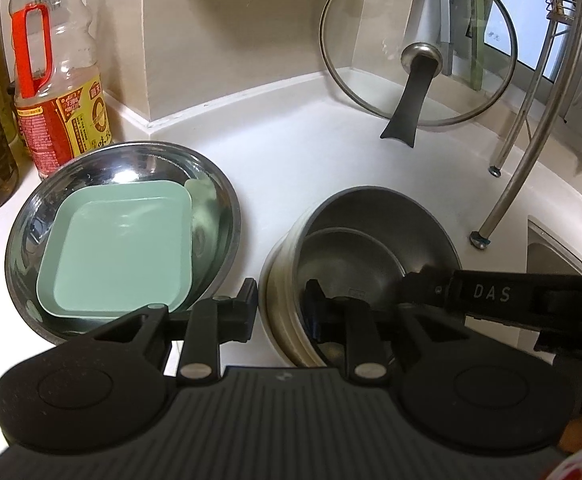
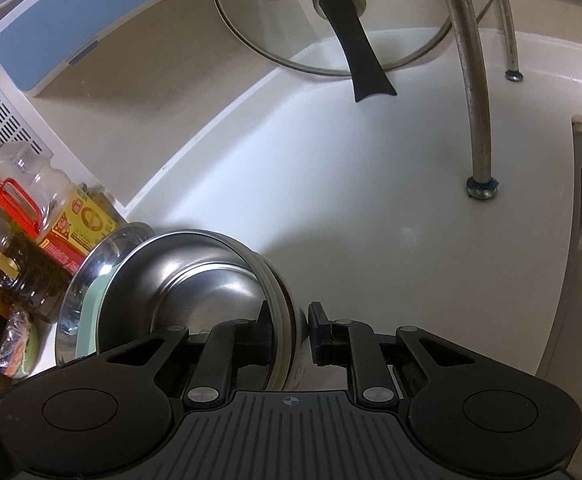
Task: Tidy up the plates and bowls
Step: 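Carry the stack with both grippers over the green tray in the basin, then lower the stack onto the green tray with both grippers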
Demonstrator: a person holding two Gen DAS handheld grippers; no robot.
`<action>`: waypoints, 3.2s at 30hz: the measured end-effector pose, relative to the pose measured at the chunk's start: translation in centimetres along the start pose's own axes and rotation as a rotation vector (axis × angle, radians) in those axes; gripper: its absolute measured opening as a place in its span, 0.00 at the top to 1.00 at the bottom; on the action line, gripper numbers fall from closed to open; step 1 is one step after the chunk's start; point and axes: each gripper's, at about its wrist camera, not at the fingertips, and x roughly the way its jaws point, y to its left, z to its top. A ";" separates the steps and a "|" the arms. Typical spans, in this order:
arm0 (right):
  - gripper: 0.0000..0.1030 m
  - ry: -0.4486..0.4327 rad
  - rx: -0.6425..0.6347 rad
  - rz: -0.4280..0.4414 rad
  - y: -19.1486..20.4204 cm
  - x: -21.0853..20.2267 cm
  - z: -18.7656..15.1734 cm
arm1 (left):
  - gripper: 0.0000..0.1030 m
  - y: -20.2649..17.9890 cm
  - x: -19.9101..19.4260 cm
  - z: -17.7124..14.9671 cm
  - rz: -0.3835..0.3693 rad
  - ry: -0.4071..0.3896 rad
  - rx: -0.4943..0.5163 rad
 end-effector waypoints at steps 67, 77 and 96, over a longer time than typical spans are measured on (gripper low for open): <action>0.83 0.215 -0.197 0.149 16.2 12.2 3.2 | 0.78 16.0 0.5 4.4 0.195 -0.003 -0.263; 0.83 0.209 -0.208 0.131 16.6 12.1 3.1 | 0.78 16.1 0.7 4.4 0.183 -0.011 -0.250; 0.81 0.171 -0.283 0.177 16.2 11.3 3.1 | 0.74 16.1 0.6 4.4 0.175 -0.030 -0.204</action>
